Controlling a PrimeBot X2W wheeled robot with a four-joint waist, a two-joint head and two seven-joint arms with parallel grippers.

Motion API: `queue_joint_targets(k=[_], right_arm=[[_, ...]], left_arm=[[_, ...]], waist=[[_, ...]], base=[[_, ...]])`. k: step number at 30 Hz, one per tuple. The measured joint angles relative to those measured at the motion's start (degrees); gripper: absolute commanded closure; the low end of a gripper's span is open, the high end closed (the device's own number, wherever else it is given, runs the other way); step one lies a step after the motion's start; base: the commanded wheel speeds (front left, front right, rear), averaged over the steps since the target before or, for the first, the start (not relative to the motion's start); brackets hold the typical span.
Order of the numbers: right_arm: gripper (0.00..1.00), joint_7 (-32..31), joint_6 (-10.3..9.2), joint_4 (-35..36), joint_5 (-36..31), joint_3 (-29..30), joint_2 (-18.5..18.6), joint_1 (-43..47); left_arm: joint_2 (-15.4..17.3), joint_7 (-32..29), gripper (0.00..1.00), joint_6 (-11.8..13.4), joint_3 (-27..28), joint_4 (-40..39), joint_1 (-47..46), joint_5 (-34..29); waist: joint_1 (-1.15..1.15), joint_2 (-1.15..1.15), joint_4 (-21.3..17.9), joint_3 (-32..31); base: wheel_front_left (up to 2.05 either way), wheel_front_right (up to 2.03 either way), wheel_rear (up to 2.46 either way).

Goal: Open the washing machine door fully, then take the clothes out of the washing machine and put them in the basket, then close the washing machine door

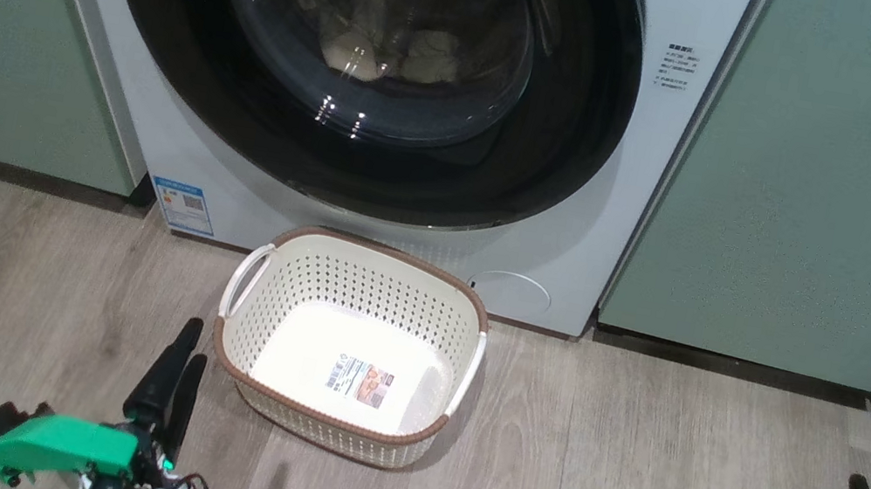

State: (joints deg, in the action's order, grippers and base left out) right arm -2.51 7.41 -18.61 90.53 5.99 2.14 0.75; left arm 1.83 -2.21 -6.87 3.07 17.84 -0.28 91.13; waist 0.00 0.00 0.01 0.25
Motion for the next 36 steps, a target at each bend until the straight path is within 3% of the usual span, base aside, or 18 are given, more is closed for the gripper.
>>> queue_joint_targets(k=[11,36], right_arm=[[0.00,2.0,0.00,0.4,-5.2,-0.8,0.8,-0.5],[0.00,5.8,0.00,1.0,-33.4,-2.1,1.4,-2.5]], left_arm=[[0.0,1.8,0.00,0.0,-0.2,-0.8,-0.3,-6.4],[0.1,5.6,0.00,0.0,-0.4,-4.4,-1.3,-36.2]], waist=[[0.00,0.00,0.0,0.0],[0.00,0.00,0.0,0.0]], base=[[0.00,0.00,0.00],[0.00,0.00,0.00]])
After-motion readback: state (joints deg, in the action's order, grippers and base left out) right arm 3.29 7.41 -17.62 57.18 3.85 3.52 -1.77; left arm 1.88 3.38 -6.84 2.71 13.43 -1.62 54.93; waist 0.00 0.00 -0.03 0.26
